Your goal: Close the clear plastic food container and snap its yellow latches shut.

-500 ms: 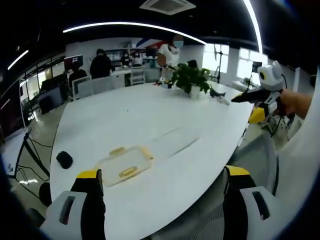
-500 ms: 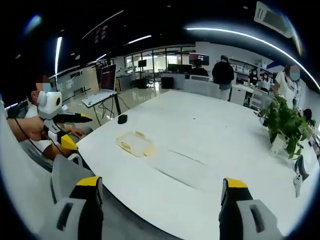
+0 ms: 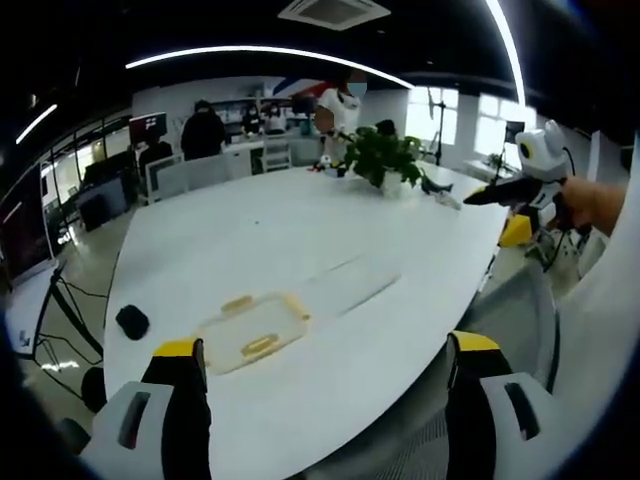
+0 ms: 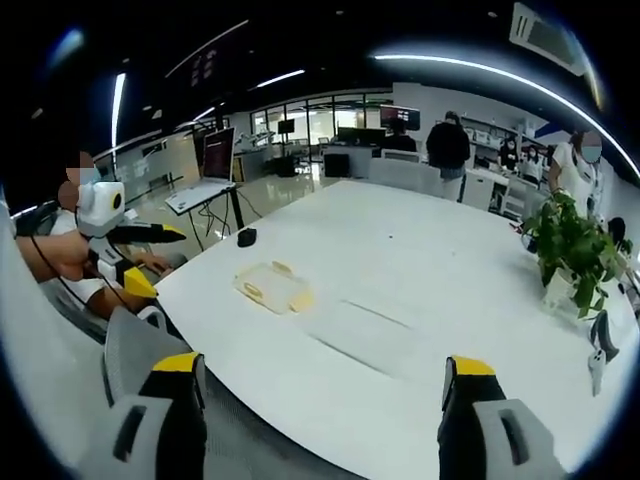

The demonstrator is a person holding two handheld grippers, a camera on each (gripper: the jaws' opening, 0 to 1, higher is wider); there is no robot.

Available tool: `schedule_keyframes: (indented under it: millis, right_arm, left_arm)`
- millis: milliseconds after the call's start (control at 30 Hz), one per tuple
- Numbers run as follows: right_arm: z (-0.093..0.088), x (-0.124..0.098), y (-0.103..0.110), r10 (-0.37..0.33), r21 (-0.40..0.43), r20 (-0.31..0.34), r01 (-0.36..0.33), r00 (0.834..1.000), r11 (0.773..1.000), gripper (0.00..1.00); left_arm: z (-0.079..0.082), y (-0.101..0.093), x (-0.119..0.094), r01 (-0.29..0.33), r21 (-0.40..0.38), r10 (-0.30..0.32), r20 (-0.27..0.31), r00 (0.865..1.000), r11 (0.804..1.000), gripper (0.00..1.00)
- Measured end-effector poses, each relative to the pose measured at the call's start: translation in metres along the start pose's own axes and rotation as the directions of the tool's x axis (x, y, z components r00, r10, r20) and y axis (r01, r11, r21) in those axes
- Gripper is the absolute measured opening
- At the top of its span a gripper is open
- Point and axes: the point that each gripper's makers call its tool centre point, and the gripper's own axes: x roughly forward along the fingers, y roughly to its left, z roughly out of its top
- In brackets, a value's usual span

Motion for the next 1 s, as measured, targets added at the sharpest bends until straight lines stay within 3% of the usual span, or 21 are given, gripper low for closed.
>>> schedule_keyframes:
  millis: [1000]
  right_arm:
    - [-0.003,0.003,-0.004,-0.007,0.01,-0.021,0.007,1.0,1.0,0.99]
  left_arm:
    - [0.011,0.011,-0.003,-0.019,-0.021,0.019,0.029,0.999,1.0,0.99]
